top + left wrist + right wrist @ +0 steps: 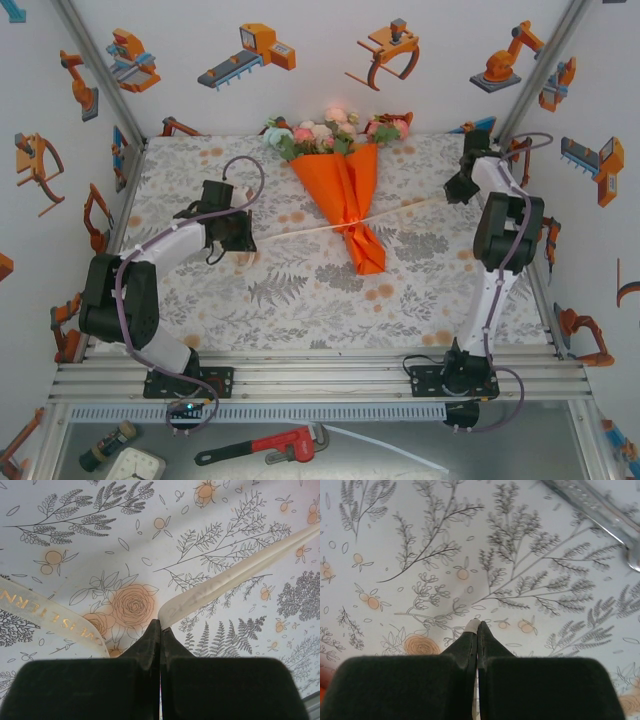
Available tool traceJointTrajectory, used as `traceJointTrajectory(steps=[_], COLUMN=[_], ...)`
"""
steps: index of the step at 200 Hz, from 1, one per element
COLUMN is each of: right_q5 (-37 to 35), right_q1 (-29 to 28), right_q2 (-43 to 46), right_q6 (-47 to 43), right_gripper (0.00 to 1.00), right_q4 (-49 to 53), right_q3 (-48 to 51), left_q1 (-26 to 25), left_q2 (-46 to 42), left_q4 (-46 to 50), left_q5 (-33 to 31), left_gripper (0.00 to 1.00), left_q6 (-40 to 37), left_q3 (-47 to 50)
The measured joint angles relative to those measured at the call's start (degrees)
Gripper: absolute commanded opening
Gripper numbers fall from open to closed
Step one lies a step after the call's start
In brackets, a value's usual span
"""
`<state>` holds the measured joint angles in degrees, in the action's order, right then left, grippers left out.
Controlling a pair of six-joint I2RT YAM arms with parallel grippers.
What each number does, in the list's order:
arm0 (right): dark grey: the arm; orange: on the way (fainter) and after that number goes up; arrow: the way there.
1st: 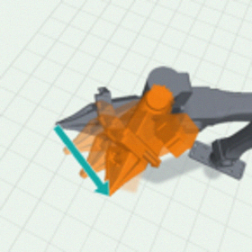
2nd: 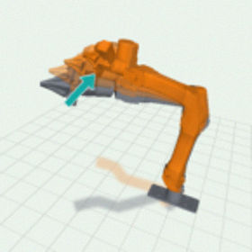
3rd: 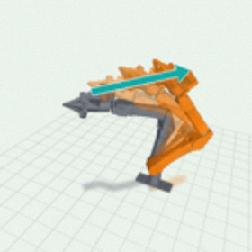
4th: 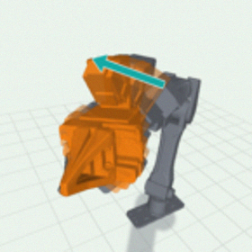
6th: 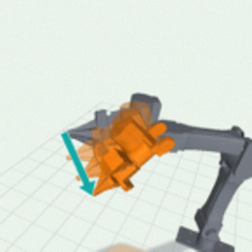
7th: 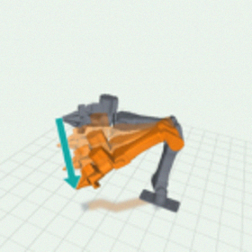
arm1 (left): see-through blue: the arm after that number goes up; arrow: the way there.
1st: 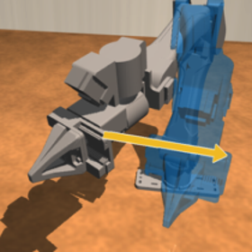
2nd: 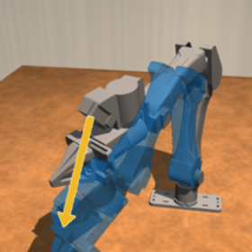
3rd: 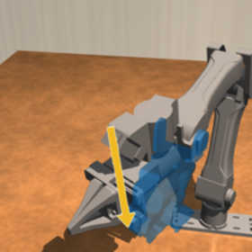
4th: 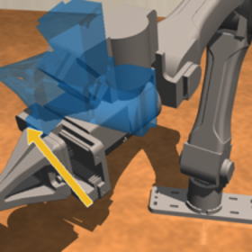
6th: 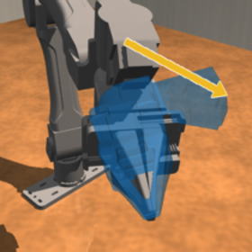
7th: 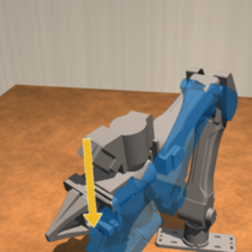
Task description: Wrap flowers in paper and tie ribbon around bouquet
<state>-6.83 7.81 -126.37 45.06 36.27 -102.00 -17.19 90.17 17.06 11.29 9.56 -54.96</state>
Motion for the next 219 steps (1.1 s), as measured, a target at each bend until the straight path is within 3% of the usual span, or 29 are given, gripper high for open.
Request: traceJointTrajectory(steps=[32, 59, 86, 109, 132, 161, 194, 204, 219], right_q5=[1.5, 2.6, 2.1, 1.0, 1.5, 1.3, -5.4, -7.0, -7.5], right_q1=[0.2, 0.0, -2.6, -8.5, -14.9, -18.5, -17.2, -15.8, -12.0], right_q2=[2.6, 9.9, 22.5, 34.1, 42.4, 47.4, 46.4, 44.9, 41.0], right_q6=[1.0, 0.1, -0.9, -2.8, -4.0, -6.2, -11.2, -12.0, -12.4], right_gripper=[0.00, 0.00, 0.00, 0.00, 0.00, 0.00, 0.00, 0.08, 0.32], right_q4=[-1.8, -10.5, -20.0, -25.7, -27.6, -27.2, -25.3, -24.8, -24.1], right_q3=[4.0, 14.6, 27.2, 34.7, 38.8, 42.6, 43.5, 43.2, 42.2], left_q1=[1.3, 2.3, 2.4, 2.1, 1.6, 0.9, -0.2, -0.7, -1.2], left_q2=[-0.8, -2.4, -4.2, -4.5, -5.2, -7.9, -9.9, -10.8, -12.6], left_q4=[-0.1, 0.0, 0.2, 0.8, 0.7, 0.7, 0.4, -0.5, -1.5], left_q5=[0.2, 2.1, 1.3, -0.6, -2.0, -2.6, -3.0, -3.9, -6.7], left_gripper=[0.00, 0.00, 0.20, 0.35, 0.42, 0.56, 0.58, 0.57, 0.54], left_q6=[0.9, 1.2, 1.4, 1.6, 1.8, 2.2, 5.8, 9.3, 16.3], left_q3=[0.7, 1.3, 1.3, 0.4, -0.2, -0.2, 0.1, 1.0, 3.3])
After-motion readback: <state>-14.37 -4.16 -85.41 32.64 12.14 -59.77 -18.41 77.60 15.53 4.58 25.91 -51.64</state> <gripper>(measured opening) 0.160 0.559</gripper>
